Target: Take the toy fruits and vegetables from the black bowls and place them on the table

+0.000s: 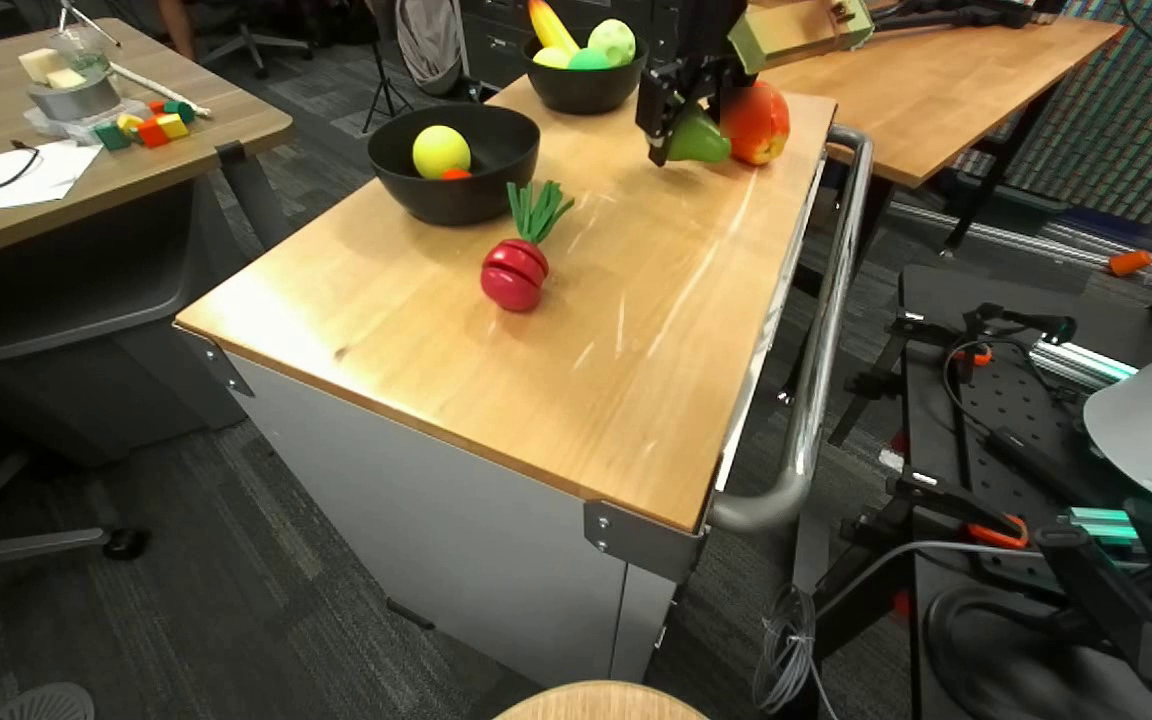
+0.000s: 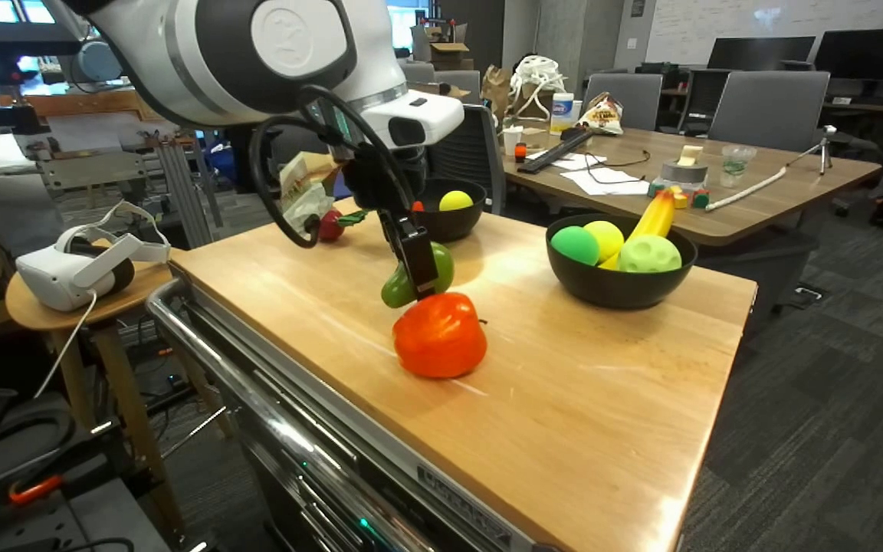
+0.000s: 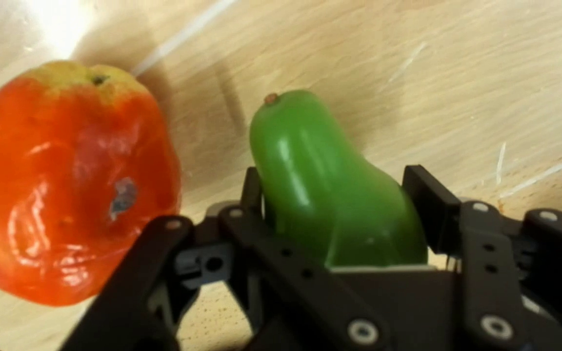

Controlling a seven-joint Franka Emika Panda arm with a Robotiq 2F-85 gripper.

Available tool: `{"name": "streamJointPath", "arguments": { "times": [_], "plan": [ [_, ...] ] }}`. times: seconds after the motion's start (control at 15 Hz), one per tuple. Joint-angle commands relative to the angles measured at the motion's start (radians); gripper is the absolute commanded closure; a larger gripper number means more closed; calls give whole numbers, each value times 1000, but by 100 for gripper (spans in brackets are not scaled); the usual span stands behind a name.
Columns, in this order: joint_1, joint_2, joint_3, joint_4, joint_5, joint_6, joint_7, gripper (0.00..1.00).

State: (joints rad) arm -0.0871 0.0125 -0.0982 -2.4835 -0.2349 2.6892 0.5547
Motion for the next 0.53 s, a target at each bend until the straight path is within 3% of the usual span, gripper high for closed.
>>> {"name": "streamJointPath", "arguments": {
  "times": [0.0, 0.07, 0.27, 0.47],
  "plan": [
    [16, -41, 17, 41, 45, -87, -67, 5],
    [21, -66, 23, 59, 21, -134, -81, 0],
    [33, -142, 60, 151, -78, -309, -94, 0],
    [43, -133, 109, 291, -139, -295, -115, 0]
  ]
}}
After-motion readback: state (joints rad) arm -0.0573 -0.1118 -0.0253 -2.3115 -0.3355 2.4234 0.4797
